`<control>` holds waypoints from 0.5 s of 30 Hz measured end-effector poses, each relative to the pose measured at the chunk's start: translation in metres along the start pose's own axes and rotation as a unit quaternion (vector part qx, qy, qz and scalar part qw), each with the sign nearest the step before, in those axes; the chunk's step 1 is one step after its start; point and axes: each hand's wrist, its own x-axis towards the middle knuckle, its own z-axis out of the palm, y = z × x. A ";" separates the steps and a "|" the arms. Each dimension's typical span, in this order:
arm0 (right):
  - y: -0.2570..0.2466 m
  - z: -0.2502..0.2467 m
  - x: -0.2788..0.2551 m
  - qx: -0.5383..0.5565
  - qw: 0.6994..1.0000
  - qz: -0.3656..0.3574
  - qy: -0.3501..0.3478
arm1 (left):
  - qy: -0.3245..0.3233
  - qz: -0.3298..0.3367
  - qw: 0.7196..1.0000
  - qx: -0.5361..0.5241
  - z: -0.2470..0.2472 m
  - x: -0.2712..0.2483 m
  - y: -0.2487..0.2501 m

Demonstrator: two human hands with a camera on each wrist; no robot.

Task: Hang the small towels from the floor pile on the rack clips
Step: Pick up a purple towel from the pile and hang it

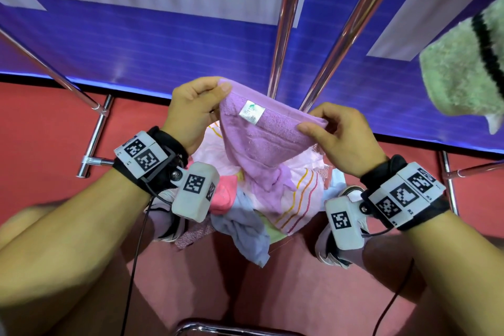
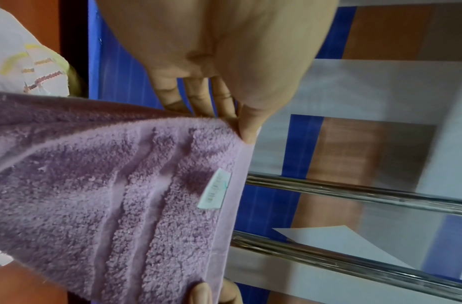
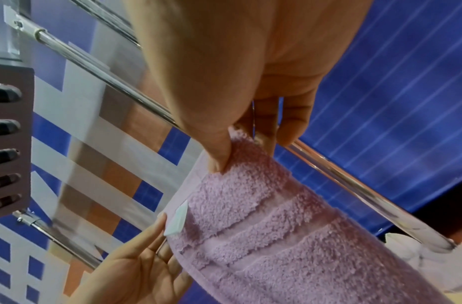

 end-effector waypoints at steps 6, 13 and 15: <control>-0.001 -0.004 0.003 0.001 1.000 0.001 0.021 | 0.004 0.001 1.000 -0.012 -0.002 0.000 0.003; -0.002 0.003 0.005 0.004 0.997 0.023 0.078 | 0.060 0.014 0.997 0.052 -0.003 0.001 -0.002; -0.006 0.005 0.005 0.000 0.997 0.014 0.080 | 0.071 0.034 0.993 0.088 -0.001 -0.001 -0.004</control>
